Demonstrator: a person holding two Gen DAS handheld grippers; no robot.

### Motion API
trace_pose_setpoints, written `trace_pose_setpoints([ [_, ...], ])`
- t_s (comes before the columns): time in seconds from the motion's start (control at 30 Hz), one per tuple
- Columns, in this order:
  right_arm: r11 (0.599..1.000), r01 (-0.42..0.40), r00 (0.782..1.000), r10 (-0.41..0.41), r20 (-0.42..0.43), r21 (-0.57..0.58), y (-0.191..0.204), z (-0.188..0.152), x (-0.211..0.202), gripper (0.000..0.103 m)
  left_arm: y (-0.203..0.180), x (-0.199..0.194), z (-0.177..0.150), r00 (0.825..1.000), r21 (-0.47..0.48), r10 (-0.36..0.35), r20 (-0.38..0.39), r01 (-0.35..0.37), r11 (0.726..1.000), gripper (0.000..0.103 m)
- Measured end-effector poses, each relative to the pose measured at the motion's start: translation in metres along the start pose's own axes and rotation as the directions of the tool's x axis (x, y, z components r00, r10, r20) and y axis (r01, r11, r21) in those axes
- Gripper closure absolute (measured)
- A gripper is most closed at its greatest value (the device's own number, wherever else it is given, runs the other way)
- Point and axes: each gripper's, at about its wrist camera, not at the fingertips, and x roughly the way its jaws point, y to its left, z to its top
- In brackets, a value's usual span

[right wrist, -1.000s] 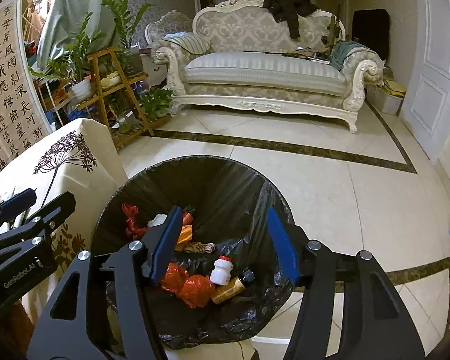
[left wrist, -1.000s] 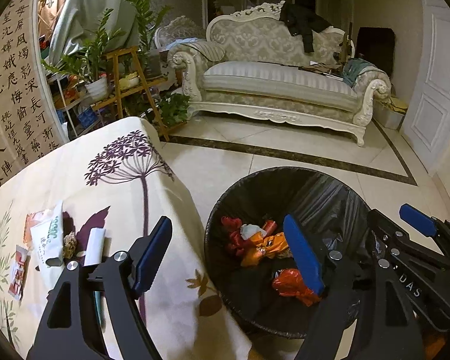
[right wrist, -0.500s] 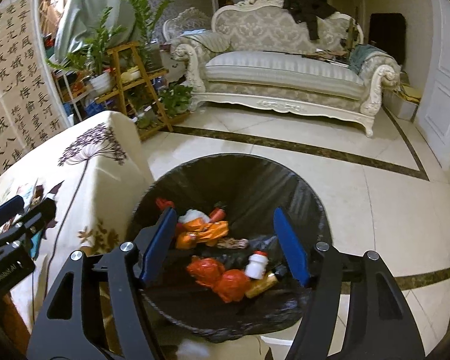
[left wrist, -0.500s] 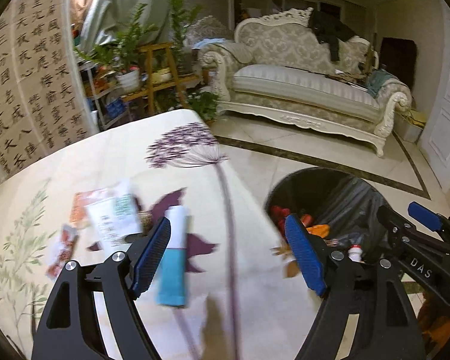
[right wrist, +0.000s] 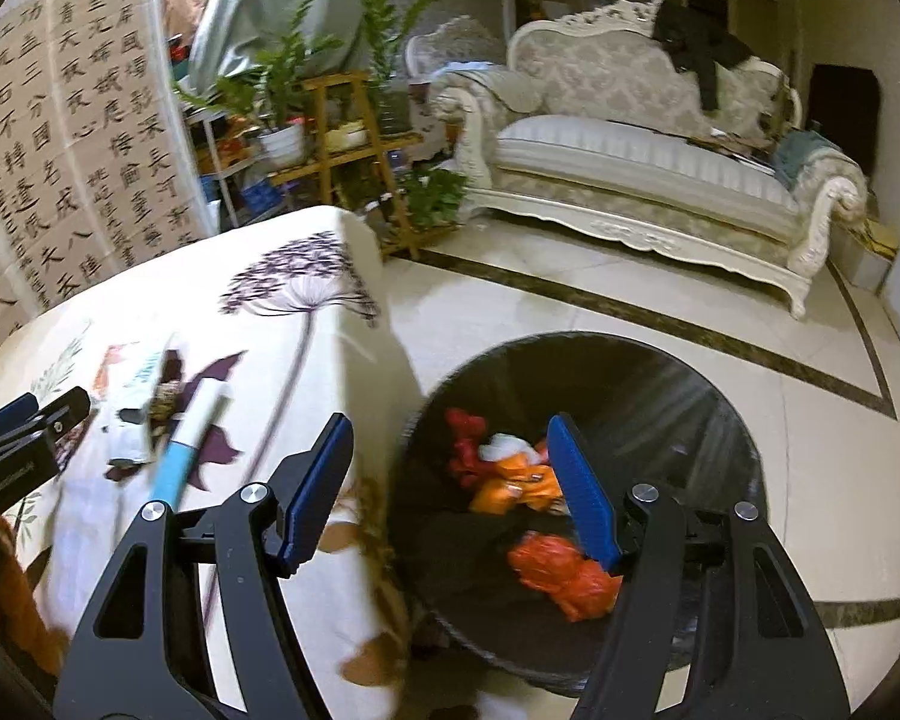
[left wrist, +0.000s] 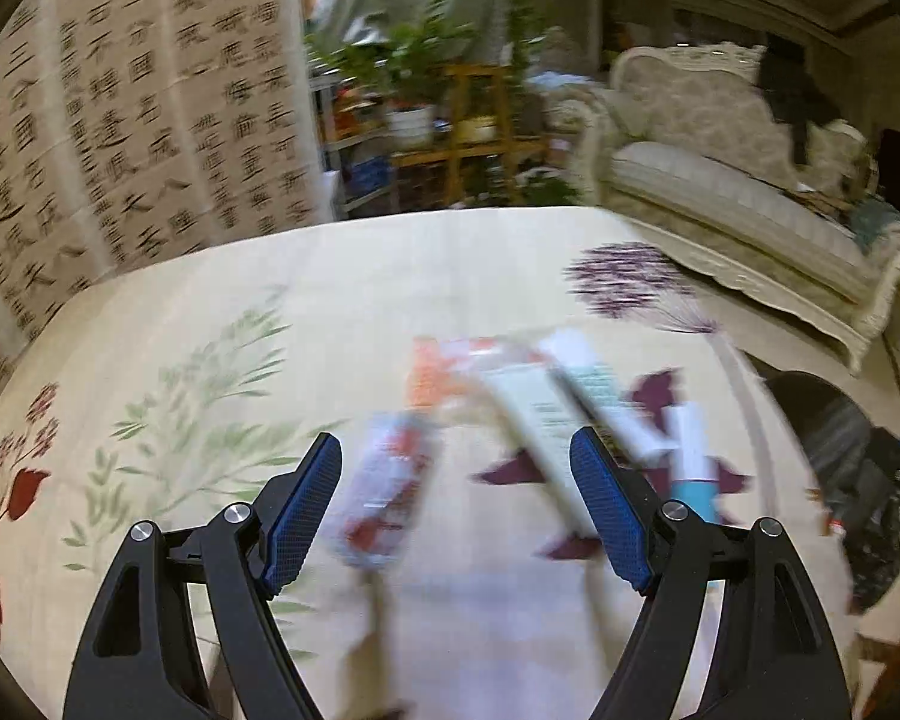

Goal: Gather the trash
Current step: 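Grasp the snack wrapper with the left gripper while the right gripper grasps the blue-white tube, then carry the wrapper and tube over the black bin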

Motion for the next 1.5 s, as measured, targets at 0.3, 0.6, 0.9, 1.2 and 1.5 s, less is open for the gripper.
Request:
trace_pose_setpoints([
  [0.3,0.998,-0.049,0.999,0.049,-0.014,-0.050,0.036,0.004,0.006,0.037,0.027,0.027,0.000,0.995,-0.021,-0.025,-0.099,0.023,1.000,0.027],
  [0.6,0.988,-0.099,0.994,0.093,-0.061,-0.116,0.077,-0.003,0.014,0.037,0.026,0.033,-0.004,0.990,0.031,-0.051,-0.135,0.055,0.998,0.066],
  [0.9,0.977,-0.104,0.991,0.086,-0.106,-0.184,0.117,-0.004,0.025,0.037,0.044,0.027,-0.007,0.988,-0.026,-0.094,-0.122,0.092,0.995,0.076],
  [1.2,0.974,-0.087,0.984,0.050,-0.172,-0.211,0.129,-0.010,0.037,0.056,0.071,0.006,-0.014,0.992,-0.064,-0.086,-0.091,0.080,0.995,0.076],
  [1.5,0.969,-0.093,0.983,0.052,-0.178,-0.229,0.125,-0.015,0.032,0.082,0.085,-0.002,-0.022,0.993,-0.089,-0.084,-0.085,0.076,0.993,0.076],
])
